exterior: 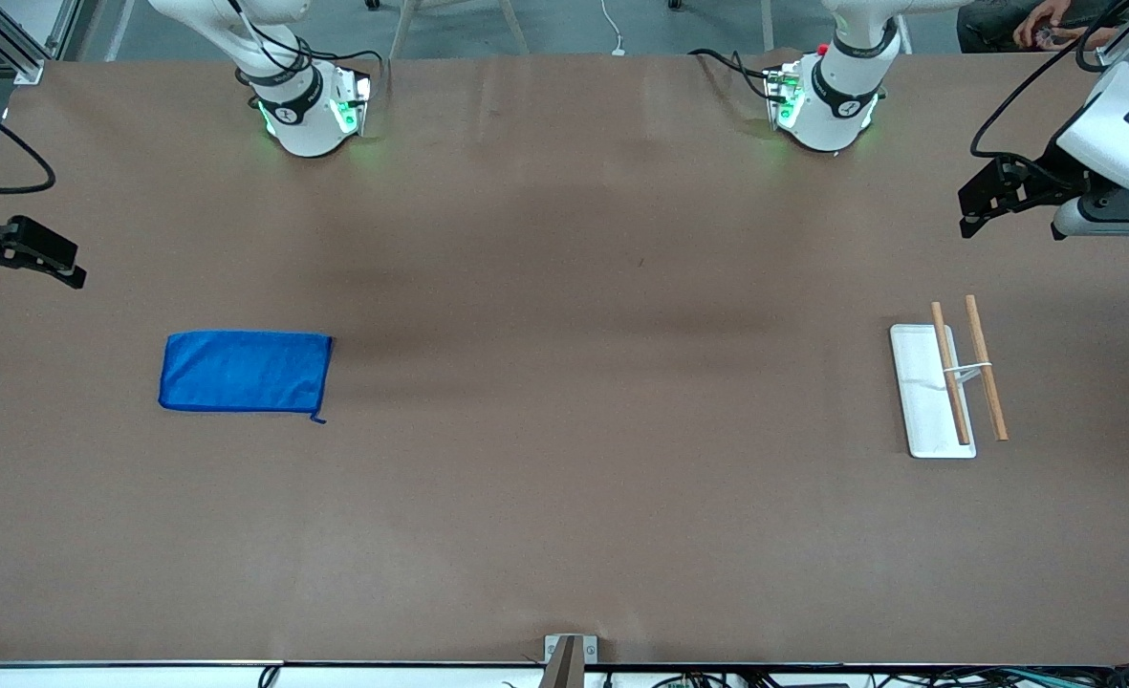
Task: Right arm passes towel to left arm to hang
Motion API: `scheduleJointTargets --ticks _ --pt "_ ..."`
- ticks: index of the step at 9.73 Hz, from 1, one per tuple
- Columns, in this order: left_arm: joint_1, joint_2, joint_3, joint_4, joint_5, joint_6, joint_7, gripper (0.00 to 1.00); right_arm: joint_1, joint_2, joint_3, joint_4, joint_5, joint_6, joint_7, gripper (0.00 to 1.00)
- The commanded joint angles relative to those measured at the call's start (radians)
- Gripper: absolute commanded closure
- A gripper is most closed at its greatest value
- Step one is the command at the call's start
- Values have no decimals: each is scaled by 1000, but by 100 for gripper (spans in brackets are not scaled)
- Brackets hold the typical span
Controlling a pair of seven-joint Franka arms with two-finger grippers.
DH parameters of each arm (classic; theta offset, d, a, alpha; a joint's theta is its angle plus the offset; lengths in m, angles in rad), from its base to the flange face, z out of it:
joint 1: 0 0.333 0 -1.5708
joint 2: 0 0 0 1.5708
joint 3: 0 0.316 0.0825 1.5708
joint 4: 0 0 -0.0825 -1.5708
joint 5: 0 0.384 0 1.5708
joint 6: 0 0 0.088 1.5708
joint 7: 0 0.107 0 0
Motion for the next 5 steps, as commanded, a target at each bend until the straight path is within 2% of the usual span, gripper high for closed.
scheduleJointTargets --ticks 1,5 --pt "6 23 -7 5 21 -18 3 0 1 -27 -2 -16 -1 8 0 0" --pt "6 44 -1 29 21 -18 14 0 -1 -24 -2 9 -1 10 2 0"
